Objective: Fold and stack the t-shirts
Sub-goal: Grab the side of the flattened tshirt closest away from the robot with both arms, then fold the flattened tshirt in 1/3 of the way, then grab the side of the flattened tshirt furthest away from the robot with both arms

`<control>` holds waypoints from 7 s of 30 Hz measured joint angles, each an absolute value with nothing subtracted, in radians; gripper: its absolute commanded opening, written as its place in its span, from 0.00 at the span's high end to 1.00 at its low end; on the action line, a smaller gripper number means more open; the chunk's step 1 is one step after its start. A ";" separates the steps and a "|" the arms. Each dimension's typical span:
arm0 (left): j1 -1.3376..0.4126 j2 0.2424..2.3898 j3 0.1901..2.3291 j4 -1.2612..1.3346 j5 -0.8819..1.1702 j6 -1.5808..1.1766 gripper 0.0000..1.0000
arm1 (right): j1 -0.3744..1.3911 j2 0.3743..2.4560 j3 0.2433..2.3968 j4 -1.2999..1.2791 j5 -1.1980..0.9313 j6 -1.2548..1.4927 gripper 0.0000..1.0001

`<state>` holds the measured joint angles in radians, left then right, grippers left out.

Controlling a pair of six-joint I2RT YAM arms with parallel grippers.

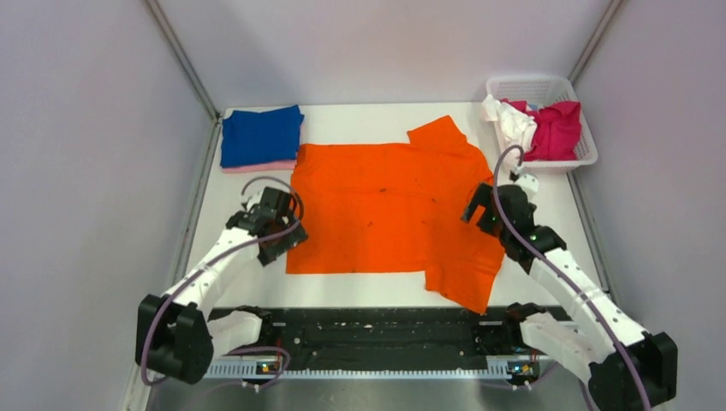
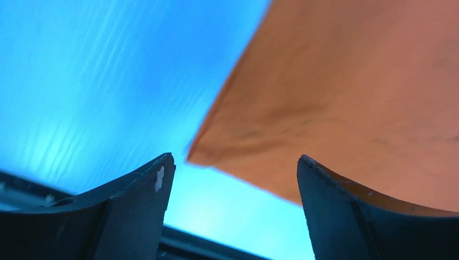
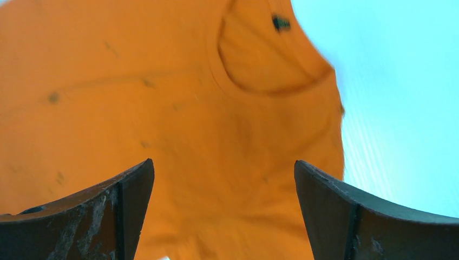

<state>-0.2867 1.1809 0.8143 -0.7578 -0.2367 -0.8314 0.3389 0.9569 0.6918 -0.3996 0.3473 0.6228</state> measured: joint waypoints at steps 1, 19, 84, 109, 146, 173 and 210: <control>-0.287 1.150 0.769 -0.778 -0.236 -0.852 0.19 | 0.349 0.917 0.664 -0.437 0.342 0.626 0.01; -0.287 1.173 0.565 -0.714 -0.246 -1.060 0.75 | 0.414 0.838 0.537 -0.686 0.287 0.719 0.02; -0.182 1.342 0.869 -0.656 -0.269 -0.995 1.00 | 0.340 1.351 0.947 -0.588 0.184 0.615 0.98; -0.101 1.533 1.082 -0.618 -0.065 -0.883 0.01 | 0.313 1.480 0.838 -0.170 -0.114 0.521 0.01; -0.173 1.659 0.951 -0.321 0.116 -0.825 0.01 | 0.384 1.431 0.651 -0.078 0.163 0.714 0.02; -0.159 1.540 1.170 -0.599 -0.181 -0.780 0.07 | 0.395 1.278 0.865 -0.221 0.182 0.599 0.01; -0.138 2.090 1.574 -0.770 -0.221 -0.692 1.00 | 0.299 2.109 1.467 -0.204 0.285 0.344 0.14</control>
<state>-0.1383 2.0895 1.5738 -0.7696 -0.2214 -0.6922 0.2989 2.1086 1.4673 -0.2043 0.2852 0.3443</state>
